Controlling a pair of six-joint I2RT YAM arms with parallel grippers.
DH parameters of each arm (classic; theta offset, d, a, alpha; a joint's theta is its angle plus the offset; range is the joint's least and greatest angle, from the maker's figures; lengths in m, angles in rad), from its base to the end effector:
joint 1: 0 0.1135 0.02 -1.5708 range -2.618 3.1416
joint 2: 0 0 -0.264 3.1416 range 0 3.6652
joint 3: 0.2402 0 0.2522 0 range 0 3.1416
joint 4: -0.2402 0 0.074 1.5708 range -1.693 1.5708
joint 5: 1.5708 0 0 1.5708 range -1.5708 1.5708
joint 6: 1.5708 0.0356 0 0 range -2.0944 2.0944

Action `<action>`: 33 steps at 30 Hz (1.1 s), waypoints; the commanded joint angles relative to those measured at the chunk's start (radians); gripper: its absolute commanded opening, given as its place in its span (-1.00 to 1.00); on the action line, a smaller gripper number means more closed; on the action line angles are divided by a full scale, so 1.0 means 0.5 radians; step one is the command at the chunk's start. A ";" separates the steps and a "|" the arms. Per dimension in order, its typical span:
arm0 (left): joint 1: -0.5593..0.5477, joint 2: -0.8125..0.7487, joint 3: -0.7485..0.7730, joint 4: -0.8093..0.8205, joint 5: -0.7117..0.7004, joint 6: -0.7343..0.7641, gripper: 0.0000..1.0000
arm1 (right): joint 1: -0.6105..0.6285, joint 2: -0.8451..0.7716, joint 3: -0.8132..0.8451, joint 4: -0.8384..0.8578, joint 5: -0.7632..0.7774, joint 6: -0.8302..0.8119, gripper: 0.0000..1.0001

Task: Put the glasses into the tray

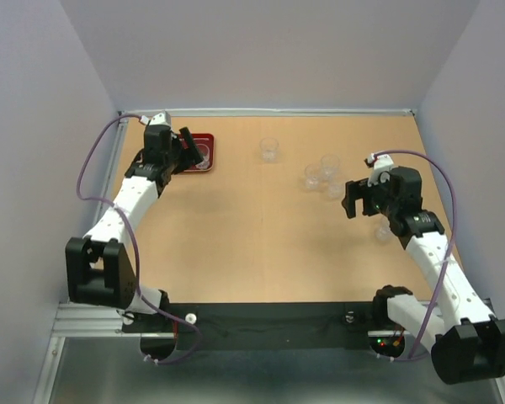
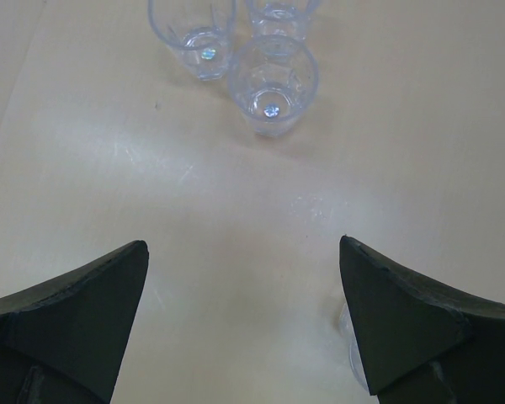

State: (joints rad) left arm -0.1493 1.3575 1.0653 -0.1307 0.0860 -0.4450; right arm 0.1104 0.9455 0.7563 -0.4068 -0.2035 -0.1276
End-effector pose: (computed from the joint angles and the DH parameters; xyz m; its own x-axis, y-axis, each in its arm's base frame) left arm 0.3118 -0.0500 0.3135 -0.4635 -0.3640 -0.8079 0.0290 0.9050 -0.4244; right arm 0.2054 0.0300 0.2793 -0.5185 -0.1829 -0.8353 -0.3429 0.9393 0.0072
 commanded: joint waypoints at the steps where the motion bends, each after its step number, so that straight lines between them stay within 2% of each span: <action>1: 0.007 0.251 0.213 -0.039 -0.337 0.034 0.68 | -0.021 -0.127 0.009 0.176 -0.111 0.056 1.00; 6: 0.007 0.595 0.480 -0.119 -0.381 0.083 0.57 | -0.028 -0.176 -0.018 0.169 -0.063 0.034 1.00; 10: 0.007 0.864 0.722 -0.156 -0.429 0.117 0.32 | -0.028 -0.176 -0.012 0.172 -0.075 0.031 1.00; 13: 0.007 0.985 0.891 -0.217 -0.466 0.138 0.13 | -0.028 -0.173 -0.012 0.176 -0.065 0.028 1.00; 20: 0.007 1.258 1.137 -0.309 -0.574 0.194 -0.05 | -0.031 -0.179 -0.012 0.173 -0.047 0.019 1.00; 25: 0.010 1.390 1.262 -0.377 -0.577 0.218 -0.38 | -0.034 -0.182 -0.009 0.172 -0.038 0.016 1.00; 33: 0.007 1.461 1.287 -0.404 -0.528 0.224 -0.42 | -0.046 -0.182 -0.006 0.173 -0.026 0.013 1.00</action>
State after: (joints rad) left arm -0.1490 2.1002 1.6707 -0.3096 -0.1757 -0.3492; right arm 0.0971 0.8650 0.7559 -0.3721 -0.2279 -0.1158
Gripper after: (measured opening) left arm 0.295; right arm 0.999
